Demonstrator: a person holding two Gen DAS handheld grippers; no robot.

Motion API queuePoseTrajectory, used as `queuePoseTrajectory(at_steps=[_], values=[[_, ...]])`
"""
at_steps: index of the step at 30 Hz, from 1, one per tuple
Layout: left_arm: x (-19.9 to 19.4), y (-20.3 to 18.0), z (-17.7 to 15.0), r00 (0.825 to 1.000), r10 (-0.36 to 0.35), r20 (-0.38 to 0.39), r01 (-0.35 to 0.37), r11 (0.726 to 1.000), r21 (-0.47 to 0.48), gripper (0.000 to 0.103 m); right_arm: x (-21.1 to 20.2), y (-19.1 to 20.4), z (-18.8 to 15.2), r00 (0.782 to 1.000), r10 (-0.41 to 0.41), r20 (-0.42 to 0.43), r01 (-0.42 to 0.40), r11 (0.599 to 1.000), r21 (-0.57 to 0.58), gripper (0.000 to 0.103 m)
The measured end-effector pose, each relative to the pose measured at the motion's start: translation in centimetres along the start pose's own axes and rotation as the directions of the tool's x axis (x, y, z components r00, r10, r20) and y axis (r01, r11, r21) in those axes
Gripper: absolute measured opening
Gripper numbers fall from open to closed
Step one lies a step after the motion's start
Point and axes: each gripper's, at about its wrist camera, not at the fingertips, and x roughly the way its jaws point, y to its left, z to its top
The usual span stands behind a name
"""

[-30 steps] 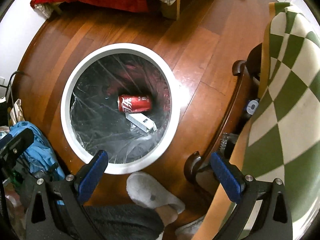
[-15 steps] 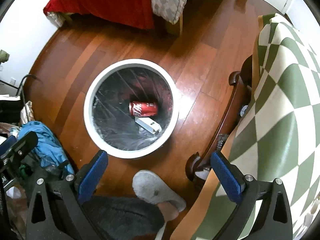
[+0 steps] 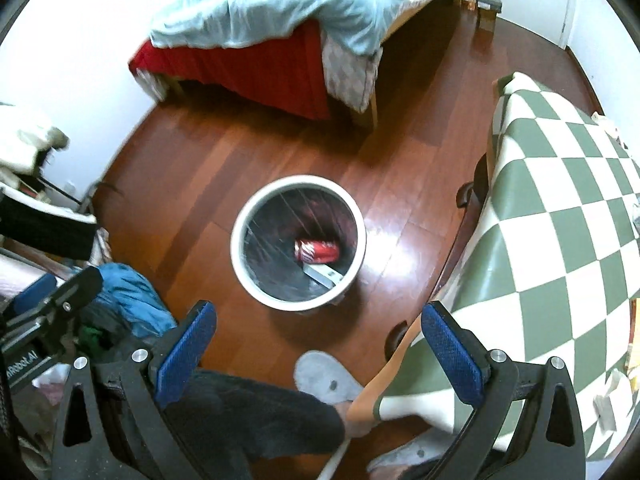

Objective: Collect trash
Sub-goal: 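Move both tools back from the bin toward the table, then grasp the white tube with the left tool while the right tool grasps the green box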

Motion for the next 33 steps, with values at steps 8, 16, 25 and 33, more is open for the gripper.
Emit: queuePoseTrajectory(at_steps=[8,16,25,33], values=[[-6.2,-4.5,-0.5,0.994,-0.038,0.107,0.033,0.998,0.054,0.103,-10.1,-4.5,-1.3,0.987,0.087,0.136,-0.101,0.991,0.092,0.103],[-3.4,-17.5,-2.6,0.993,-0.113,0.027,0.106,0.975,0.193,0.103,-15.8,-19.2,-6.6,0.988,-0.054,0.142,0.006,0.947,0.322,0.103],[5.0,-35.9,-6.6,0.980,-0.100,-0.172,0.158,0.915,0.371,0.103,-17.1,-42.5,-9.4,0.918,-0.393,-0.062,0.365,0.772,0.520,0.103],[10.0,-42.6,-9.1,0.947,-0.061,-0.316,0.190,0.897,0.399,0.103,-13.1,-53.9,-7.4,0.889,-0.416,-0.191,0.454,0.745,0.488,0.103]])
